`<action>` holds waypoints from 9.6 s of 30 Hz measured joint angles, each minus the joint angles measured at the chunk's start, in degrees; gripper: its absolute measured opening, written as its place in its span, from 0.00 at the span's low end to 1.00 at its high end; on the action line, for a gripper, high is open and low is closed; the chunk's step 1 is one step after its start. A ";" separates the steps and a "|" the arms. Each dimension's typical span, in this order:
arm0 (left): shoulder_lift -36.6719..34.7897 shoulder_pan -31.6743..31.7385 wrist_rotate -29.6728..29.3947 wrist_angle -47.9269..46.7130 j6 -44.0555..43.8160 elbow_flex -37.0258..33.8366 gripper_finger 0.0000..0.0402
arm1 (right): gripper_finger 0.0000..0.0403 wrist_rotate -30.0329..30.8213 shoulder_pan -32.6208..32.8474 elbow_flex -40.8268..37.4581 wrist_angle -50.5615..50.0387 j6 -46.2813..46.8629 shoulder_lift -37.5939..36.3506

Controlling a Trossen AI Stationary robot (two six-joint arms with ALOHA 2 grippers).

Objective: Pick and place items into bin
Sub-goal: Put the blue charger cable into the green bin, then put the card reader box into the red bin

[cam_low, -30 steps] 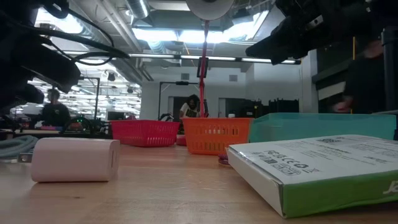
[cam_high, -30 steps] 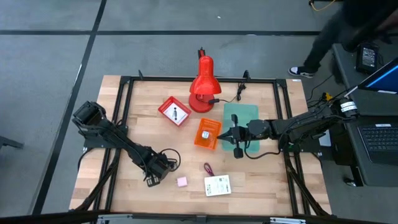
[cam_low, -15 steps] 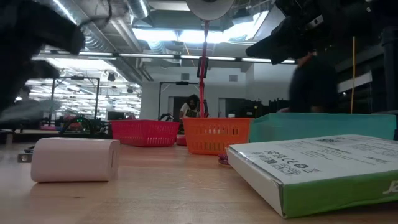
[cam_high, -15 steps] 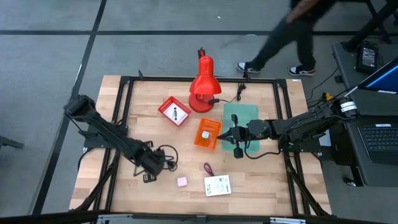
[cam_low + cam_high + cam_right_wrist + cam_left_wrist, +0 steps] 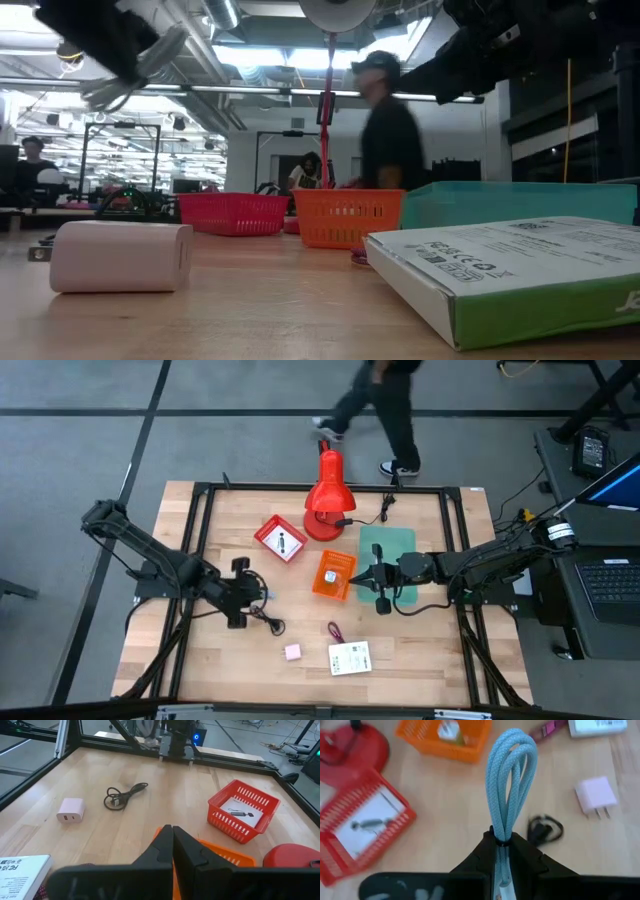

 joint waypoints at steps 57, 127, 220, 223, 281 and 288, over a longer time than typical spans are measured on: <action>20.45 24.54 15.44 83.23 35.87 -17.02 0.07 | 0.47 5.06 -0.42 13.58 19.58 -4.67 22.65; -9.01 23.01 7.65 62.50 33.85 -29.75 0.01 | 0.00 28.85 1.00 -0.55 -18.61 20.05 -13.24; -8.95 23.01 7.65 62.93 34.06 -29.73 0.01 | 0.31 16.96 2.69 19.56 -61.65 39.69 -0.23; -8.95 23.03 7.64 62.93 34.06 -29.71 0.01 | 0.31 18.24 4.42 19.56 -60.68 39.04 -0.93; 3.43 3.43 13.67 77.80 30.14 -29.70 0.01 | 0.00 34.69 48.76 4.96 -22.74 88.23 9.23; 6.29 0.49 7.25 79.71 28.76 -29.70 0.01 | 0.00 35.02 48.88 -1.33 -16.02 88.74 9.23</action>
